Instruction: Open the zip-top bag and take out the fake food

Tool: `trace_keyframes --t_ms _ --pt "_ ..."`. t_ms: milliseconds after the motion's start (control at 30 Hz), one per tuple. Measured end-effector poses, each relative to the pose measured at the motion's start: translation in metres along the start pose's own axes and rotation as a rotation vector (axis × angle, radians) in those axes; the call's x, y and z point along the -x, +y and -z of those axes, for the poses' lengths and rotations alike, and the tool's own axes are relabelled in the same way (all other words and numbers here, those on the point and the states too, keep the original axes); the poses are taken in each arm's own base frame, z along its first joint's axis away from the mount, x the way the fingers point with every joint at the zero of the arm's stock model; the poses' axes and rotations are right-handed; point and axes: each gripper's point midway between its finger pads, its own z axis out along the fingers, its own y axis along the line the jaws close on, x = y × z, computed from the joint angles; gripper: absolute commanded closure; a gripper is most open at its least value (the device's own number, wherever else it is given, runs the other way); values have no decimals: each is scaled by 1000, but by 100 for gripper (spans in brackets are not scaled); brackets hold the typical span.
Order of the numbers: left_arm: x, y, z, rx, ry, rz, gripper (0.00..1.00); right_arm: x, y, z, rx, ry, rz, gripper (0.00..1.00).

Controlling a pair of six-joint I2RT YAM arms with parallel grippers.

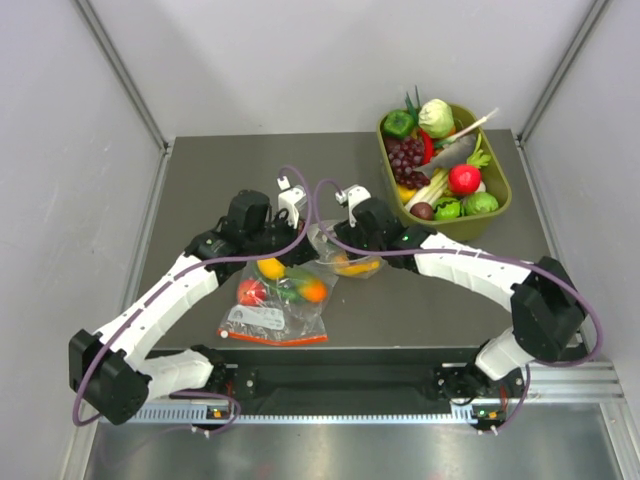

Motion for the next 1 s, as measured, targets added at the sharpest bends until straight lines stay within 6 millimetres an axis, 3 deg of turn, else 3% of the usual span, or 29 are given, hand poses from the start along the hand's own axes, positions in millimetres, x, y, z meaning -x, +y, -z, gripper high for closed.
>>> trace_keyframes --t_ms 200,500,800,1000 --pt "0 0 0 0 0 0 100 -12 7 -6 54 32 75 36" --pt "-3 1 1 8 10 7 100 -28 10 -30 69 59 130 36" --pt "-3 2 1 11 9 7 100 -17 0 -45 -1 4 88 36" --pt "-1 1 3 10 3 -2 100 -19 4 -44 51 25 90 37"
